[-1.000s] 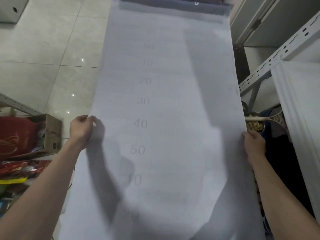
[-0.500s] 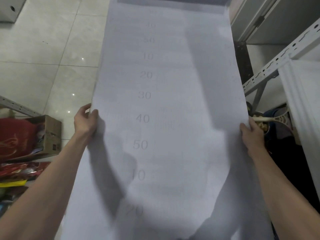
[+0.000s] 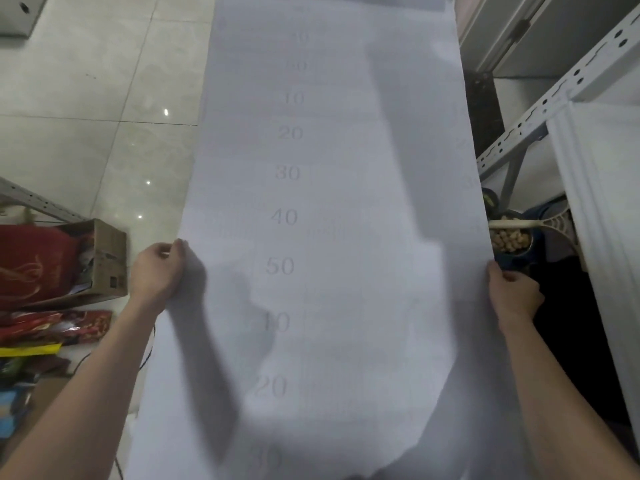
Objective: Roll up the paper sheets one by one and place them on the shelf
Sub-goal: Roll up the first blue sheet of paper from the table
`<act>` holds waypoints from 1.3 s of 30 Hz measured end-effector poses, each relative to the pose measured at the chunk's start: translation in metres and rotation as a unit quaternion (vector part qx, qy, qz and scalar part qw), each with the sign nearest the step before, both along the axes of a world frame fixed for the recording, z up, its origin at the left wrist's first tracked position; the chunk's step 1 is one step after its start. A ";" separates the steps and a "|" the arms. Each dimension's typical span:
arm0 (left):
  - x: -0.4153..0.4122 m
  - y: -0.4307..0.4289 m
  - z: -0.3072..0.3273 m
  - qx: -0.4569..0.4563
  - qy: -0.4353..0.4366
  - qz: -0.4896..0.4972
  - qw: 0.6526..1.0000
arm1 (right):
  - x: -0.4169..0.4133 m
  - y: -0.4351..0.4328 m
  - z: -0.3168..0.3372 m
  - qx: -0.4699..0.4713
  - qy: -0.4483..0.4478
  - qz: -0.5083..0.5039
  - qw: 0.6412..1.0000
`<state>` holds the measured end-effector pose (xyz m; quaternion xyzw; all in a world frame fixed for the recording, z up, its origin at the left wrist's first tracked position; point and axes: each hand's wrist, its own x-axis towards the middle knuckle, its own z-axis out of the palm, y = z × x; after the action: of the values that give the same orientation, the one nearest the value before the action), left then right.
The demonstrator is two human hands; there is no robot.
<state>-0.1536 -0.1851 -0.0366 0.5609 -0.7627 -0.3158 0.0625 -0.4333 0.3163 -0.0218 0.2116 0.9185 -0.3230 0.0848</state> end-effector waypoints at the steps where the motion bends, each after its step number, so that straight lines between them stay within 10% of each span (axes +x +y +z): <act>1: 0.012 0.004 0.001 -0.001 -0.021 -0.008 1.000 | 0.008 0.009 0.000 0.012 -0.016 -0.009 1.000; 9: 0.033 0.043 0.008 0.034 0.062 0.032 0.997 | 0.037 0.011 0.005 -0.026 0.000 0.001 1.000; 15: 0.080 0.048 0.006 0.071 -0.081 0.026 0.994 | 0.073 0.058 0.000 0.003 -0.060 -0.006 0.998; 21: 0.096 0.081 0.010 0.098 0.090 0.087 0.987 | 0.096 0.059 0.004 -0.077 -0.035 0.021 0.996; 27: 0.142 0.087 0.015 0.126 -0.035 0.037 0.991 | 0.135 0.096 0.006 0.005 -0.082 0.016 0.996; 33: 0.149 0.116 0.018 0.123 0.068 0.082 0.987 | 0.153 0.094 0.013 -0.060 -0.042 0.001 0.997; 39: 0.201 0.142 0.022 0.099 -0.085 0.040 0.991 | 0.199 0.139 0.016 0.003 -0.080 -0.020 0.997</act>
<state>0.0473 -0.0428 -0.0145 0.6190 -0.7074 -0.3381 -0.0459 -0.2341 0.4556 -0.0060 0.2553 0.9053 -0.3039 0.1512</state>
